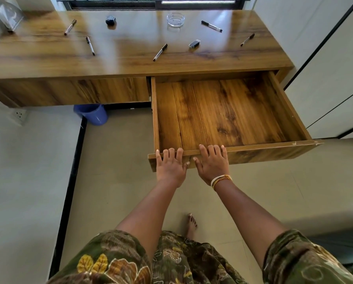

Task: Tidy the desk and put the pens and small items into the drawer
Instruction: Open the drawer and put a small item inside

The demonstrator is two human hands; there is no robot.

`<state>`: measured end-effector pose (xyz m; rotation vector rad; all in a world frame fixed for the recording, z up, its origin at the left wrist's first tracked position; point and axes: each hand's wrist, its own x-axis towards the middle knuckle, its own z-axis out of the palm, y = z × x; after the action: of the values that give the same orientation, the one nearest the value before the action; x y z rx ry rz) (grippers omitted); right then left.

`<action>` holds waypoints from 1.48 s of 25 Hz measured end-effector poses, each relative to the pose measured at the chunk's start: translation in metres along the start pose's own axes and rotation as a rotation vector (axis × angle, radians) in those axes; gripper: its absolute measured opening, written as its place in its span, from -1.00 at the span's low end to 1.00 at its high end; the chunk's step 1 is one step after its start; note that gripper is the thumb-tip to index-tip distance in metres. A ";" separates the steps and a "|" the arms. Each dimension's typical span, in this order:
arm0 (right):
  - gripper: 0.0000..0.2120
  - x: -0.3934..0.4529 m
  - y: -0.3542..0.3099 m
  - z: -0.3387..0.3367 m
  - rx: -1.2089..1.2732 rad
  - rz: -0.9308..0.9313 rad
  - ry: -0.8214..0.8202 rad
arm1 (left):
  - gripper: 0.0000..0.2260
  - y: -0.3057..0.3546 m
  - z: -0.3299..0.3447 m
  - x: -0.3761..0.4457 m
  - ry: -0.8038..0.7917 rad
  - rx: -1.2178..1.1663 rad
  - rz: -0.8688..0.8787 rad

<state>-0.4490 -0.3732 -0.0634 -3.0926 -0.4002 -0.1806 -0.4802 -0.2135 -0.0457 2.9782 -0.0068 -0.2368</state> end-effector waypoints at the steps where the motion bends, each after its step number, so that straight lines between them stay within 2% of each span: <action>1: -0.49 0.000 -0.001 -0.002 -0.004 0.004 -0.012 | -0.58 -0.001 0.000 0.000 -0.001 -0.009 0.004; 8: -0.42 0.013 -0.007 -0.018 -0.045 0.055 -0.153 | -0.50 -0.004 -0.021 0.007 -0.106 -0.055 0.007; 12: -0.37 0.040 -0.013 -0.025 0.023 0.000 -0.212 | -0.56 -0.014 -0.041 0.024 0.045 -0.126 -0.049; 15: -0.39 0.071 -0.026 -0.032 0.103 -0.009 -0.224 | -0.54 -0.035 -0.049 0.033 0.086 -0.096 -0.059; 19: -0.39 0.119 -0.056 -0.034 0.117 -0.113 -0.239 | -0.49 -0.081 -0.064 0.048 0.093 -0.091 -0.168; 24: -0.42 0.180 -0.108 -0.030 0.100 -0.189 -0.169 | -0.46 -0.152 -0.085 0.081 0.102 -0.103 -0.250; 27: -0.44 0.227 -0.148 -0.025 0.114 -0.184 -0.122 | -0.45 -0.205 -0.102 0.113 0.113 -0.098 -0.246; 32: -0.45 0.296 -0.221 -0.016 0.173 -0.104 -0.133 | -0.45 -0.291 -0.123 0.159 0.075 -0.091 -0.199; 37: -0.47 0.344 -0.270 -0.017 0.208 -0.075 -0.106 | -0.46 -0.353 -0.148 0.198 0.070 -0.101 -0.169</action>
<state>-0.1898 -0.0255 -0.0056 -2.8917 -0.5039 0.0237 -0.2642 0.1545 0.0139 2.8860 0.2580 -0.1476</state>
